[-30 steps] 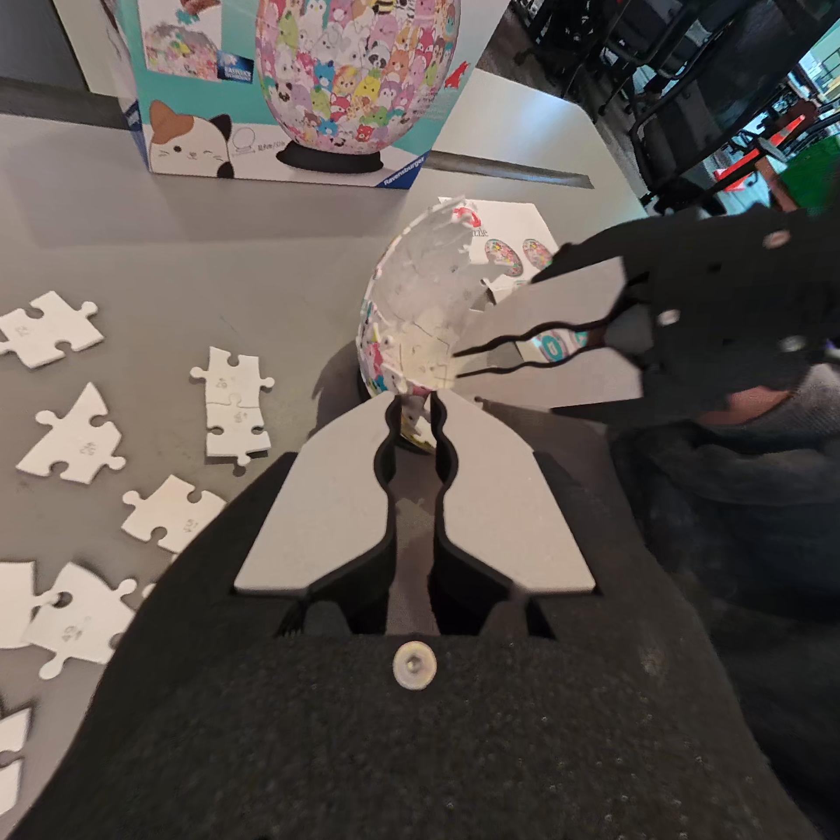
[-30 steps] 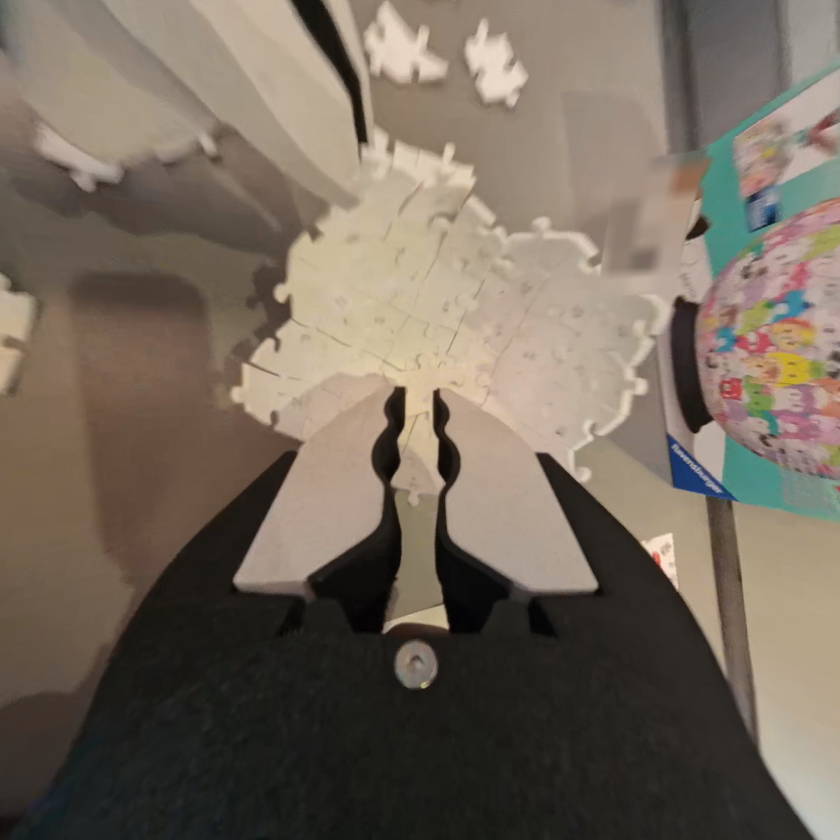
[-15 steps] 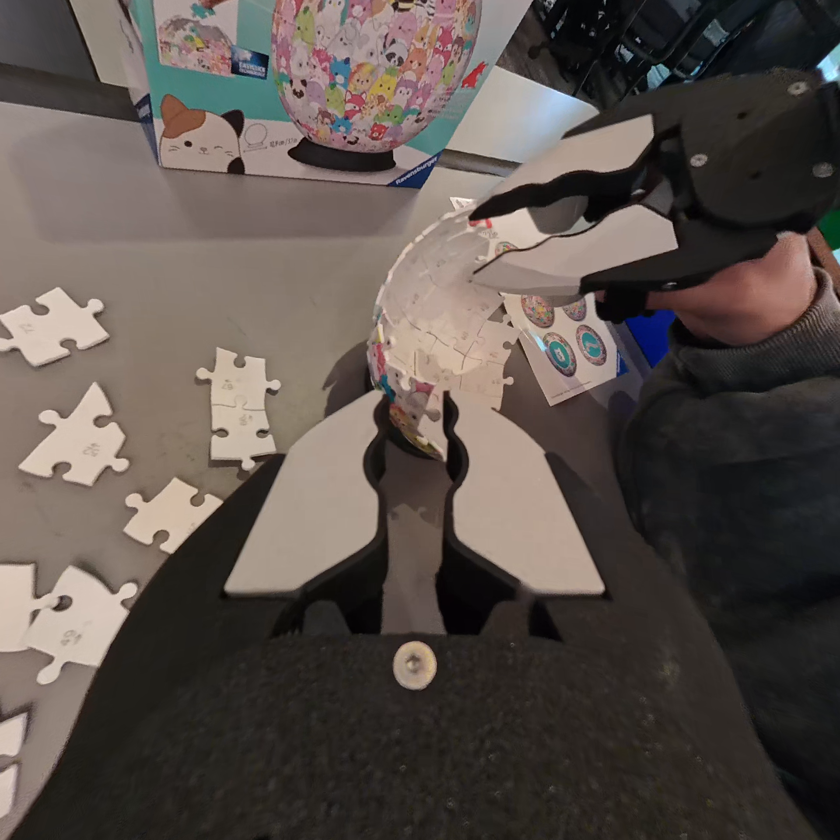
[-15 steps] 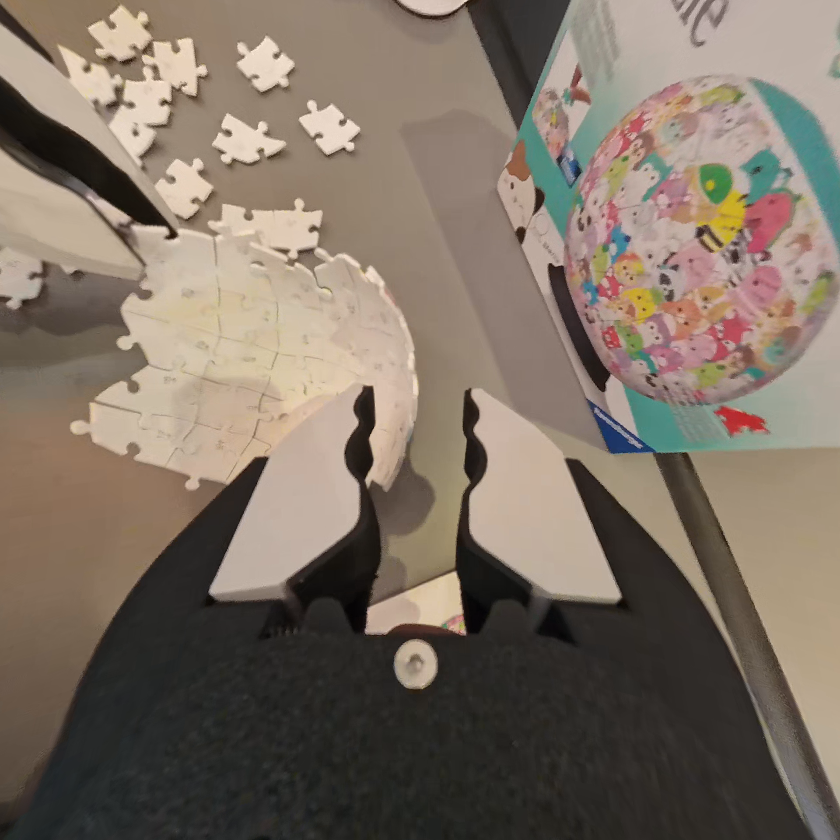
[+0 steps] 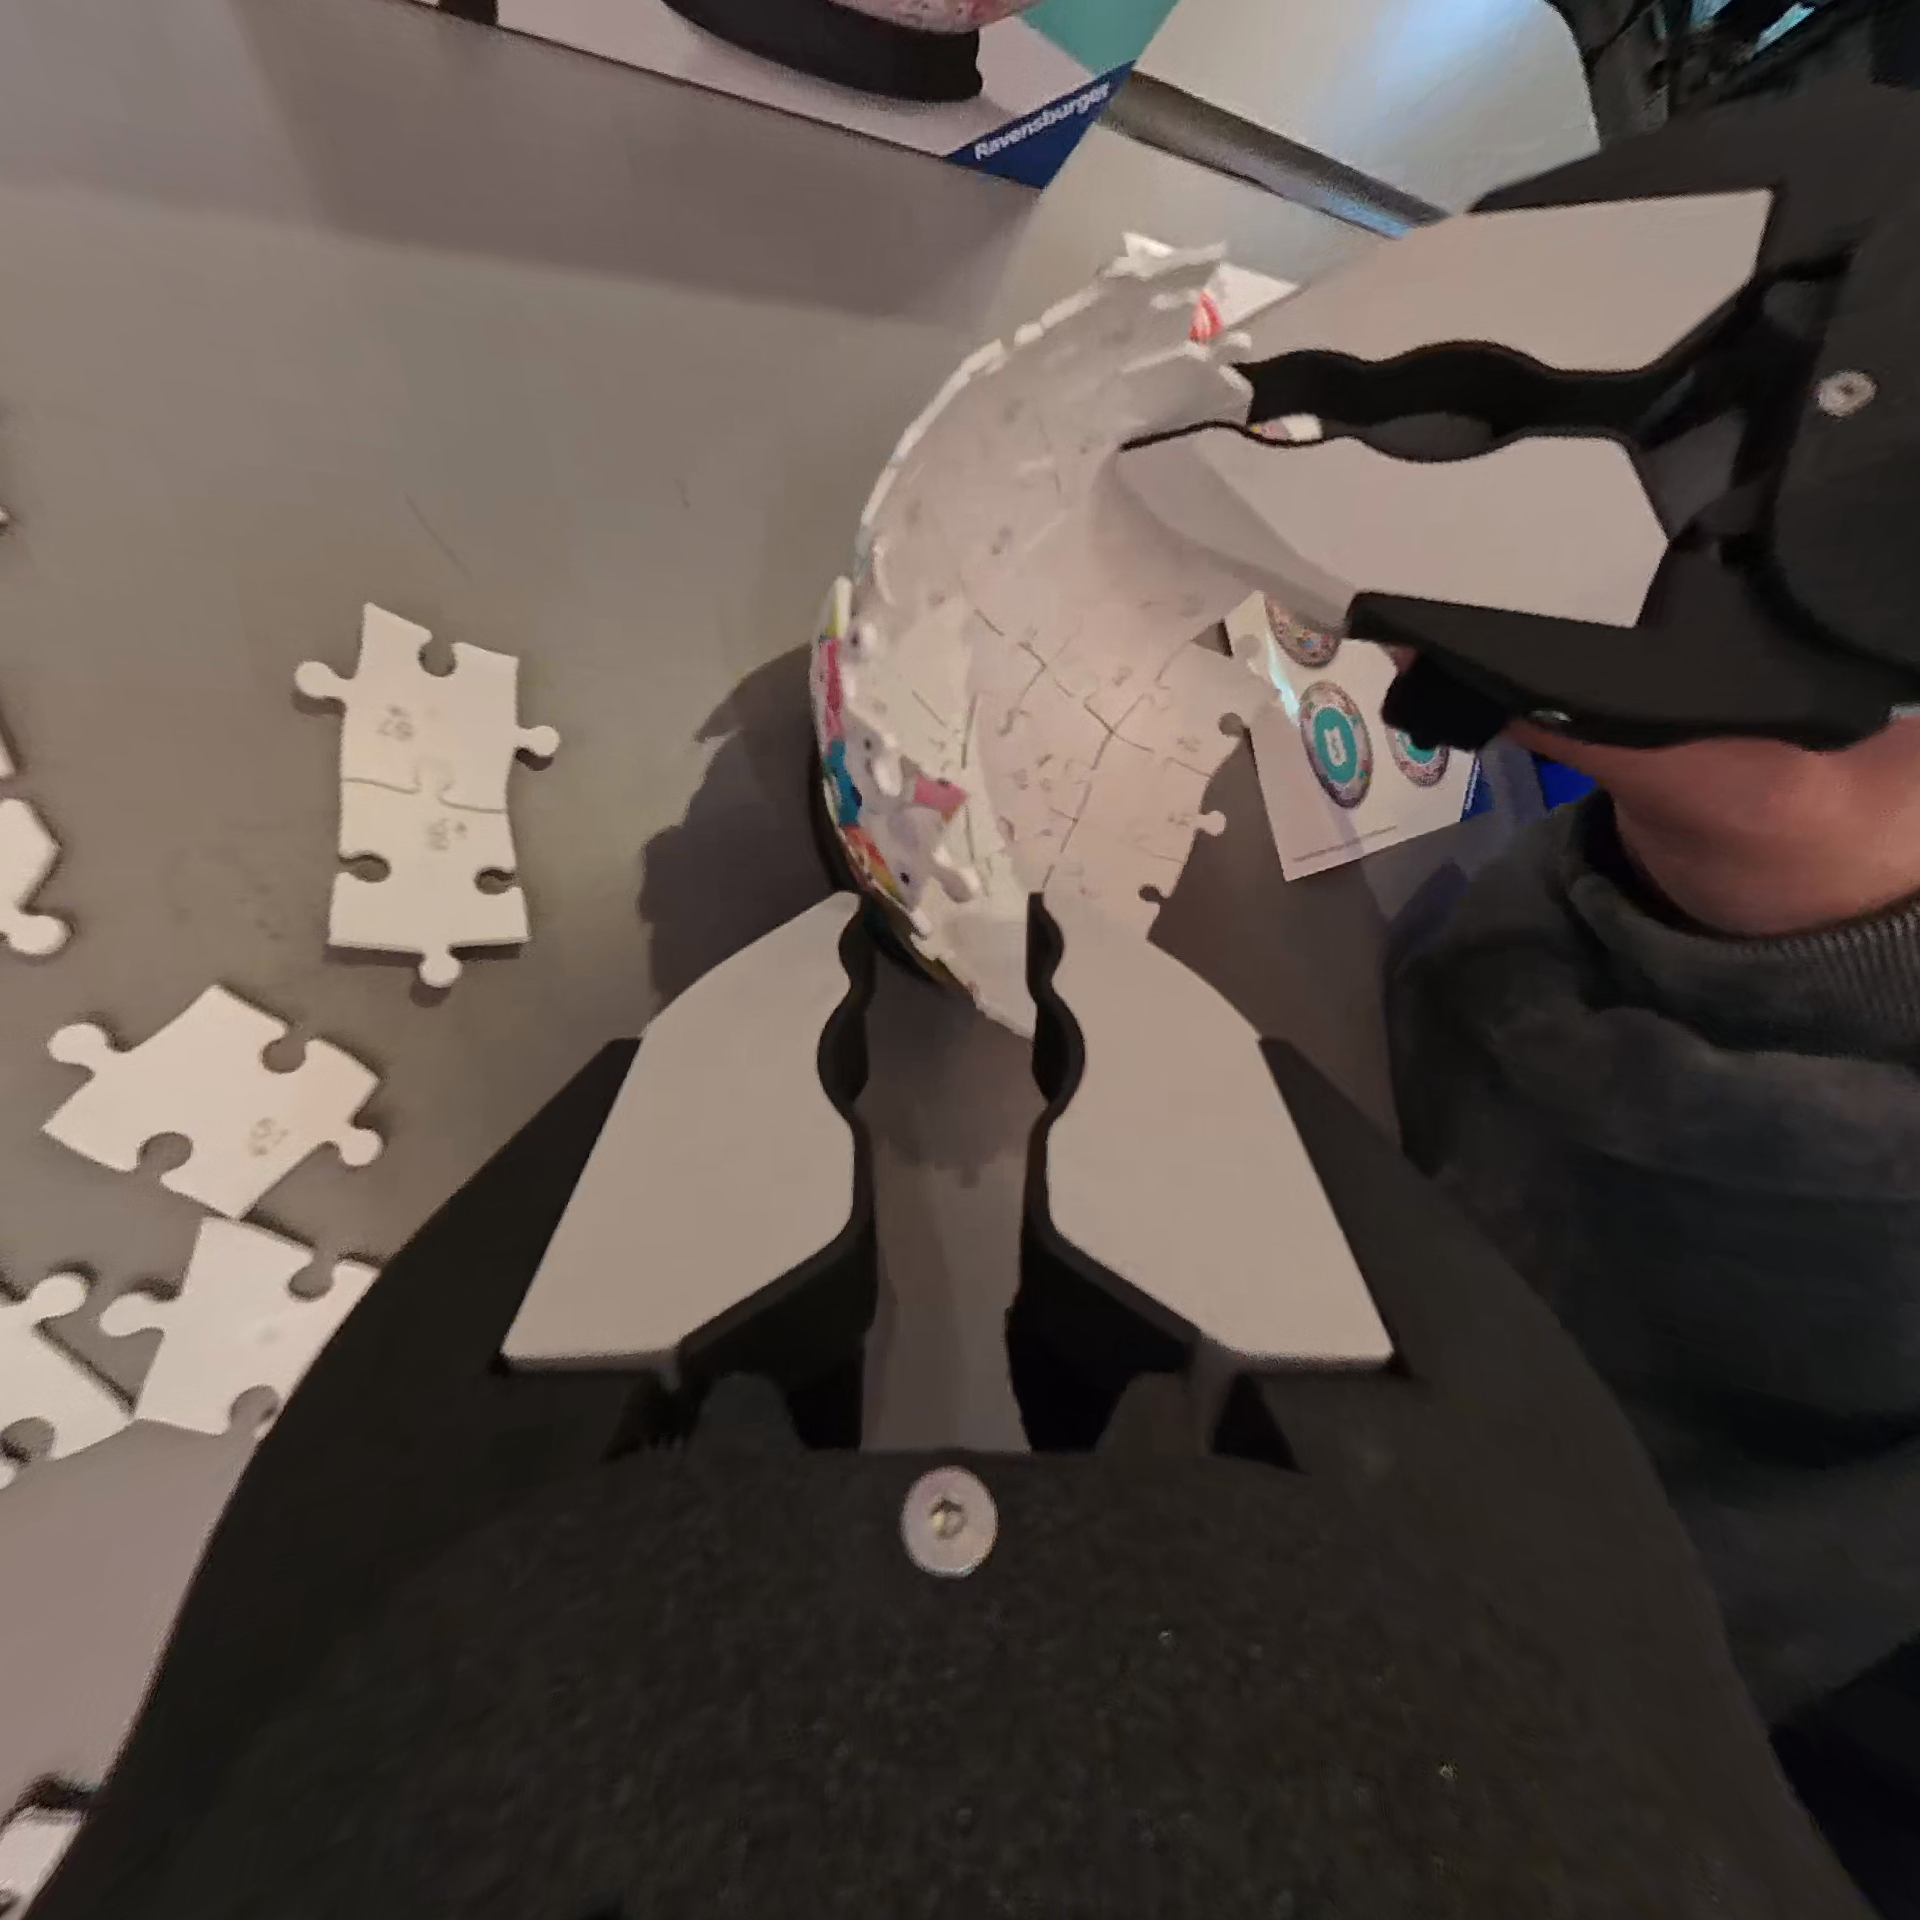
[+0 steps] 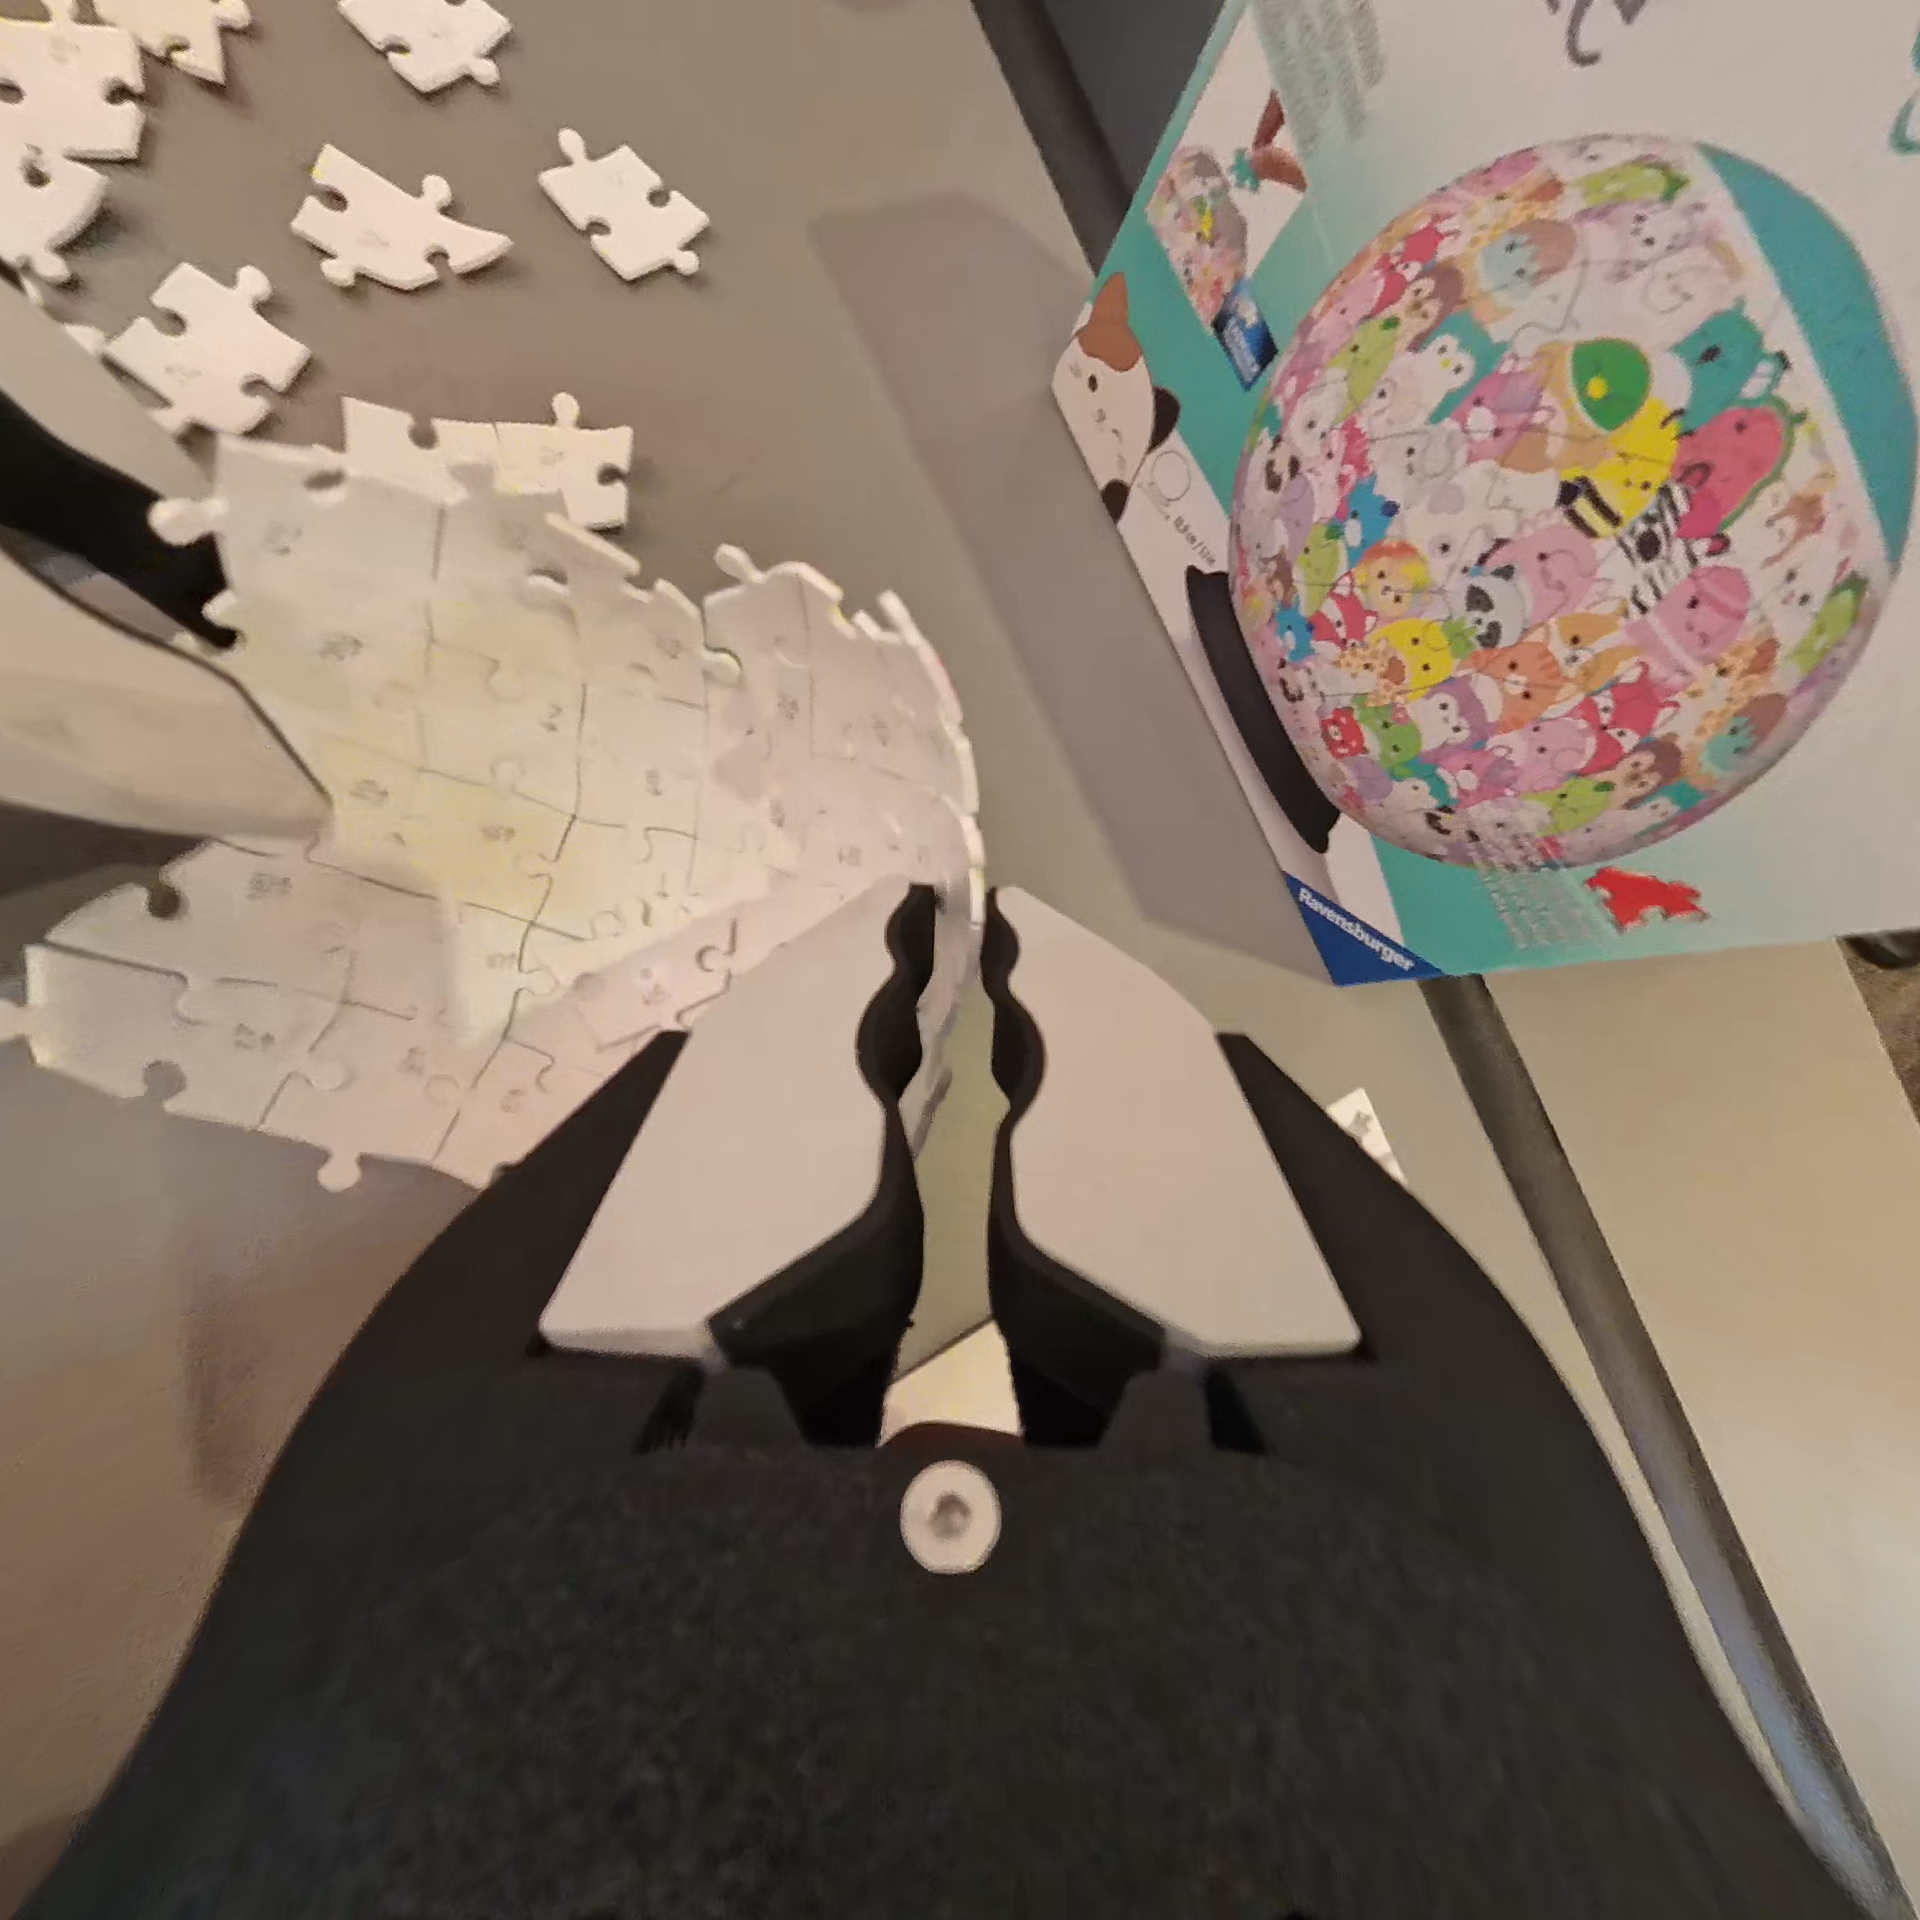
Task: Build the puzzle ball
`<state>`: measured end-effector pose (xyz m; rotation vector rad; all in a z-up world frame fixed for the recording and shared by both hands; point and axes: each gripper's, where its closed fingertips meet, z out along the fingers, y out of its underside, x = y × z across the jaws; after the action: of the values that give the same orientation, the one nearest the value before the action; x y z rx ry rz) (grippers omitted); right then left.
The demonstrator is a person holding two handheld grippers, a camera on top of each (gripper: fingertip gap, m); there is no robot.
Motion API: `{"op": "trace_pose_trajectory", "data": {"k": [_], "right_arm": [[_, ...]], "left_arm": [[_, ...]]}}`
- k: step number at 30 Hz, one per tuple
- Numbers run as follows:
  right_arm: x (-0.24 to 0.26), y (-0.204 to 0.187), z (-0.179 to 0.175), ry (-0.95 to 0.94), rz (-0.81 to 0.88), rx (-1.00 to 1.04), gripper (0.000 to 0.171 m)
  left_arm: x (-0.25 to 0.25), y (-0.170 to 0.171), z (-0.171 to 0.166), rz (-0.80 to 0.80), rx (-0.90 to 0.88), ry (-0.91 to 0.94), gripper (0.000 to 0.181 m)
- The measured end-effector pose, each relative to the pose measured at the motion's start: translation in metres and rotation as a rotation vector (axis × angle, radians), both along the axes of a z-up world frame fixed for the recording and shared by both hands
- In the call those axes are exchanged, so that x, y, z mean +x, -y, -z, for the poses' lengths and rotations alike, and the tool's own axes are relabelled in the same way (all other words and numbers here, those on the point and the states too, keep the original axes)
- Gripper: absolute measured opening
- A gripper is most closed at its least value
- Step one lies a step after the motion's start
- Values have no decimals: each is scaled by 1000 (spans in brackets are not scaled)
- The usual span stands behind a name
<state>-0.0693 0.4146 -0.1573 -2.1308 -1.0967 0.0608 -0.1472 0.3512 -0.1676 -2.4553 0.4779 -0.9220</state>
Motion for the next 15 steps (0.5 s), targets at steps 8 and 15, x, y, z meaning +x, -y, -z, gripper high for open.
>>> {"op": "trace_pose_trajectory", "data": {"k": [8,15], "right_arm": [[5,5,-13,-100,79,71,4],[8,3,-35,-180,107,255,5]], "left_arm": [[-4,-16,0,-13,47,-87,12],[-9,-39,-23,-52,295,-169,8]]}}
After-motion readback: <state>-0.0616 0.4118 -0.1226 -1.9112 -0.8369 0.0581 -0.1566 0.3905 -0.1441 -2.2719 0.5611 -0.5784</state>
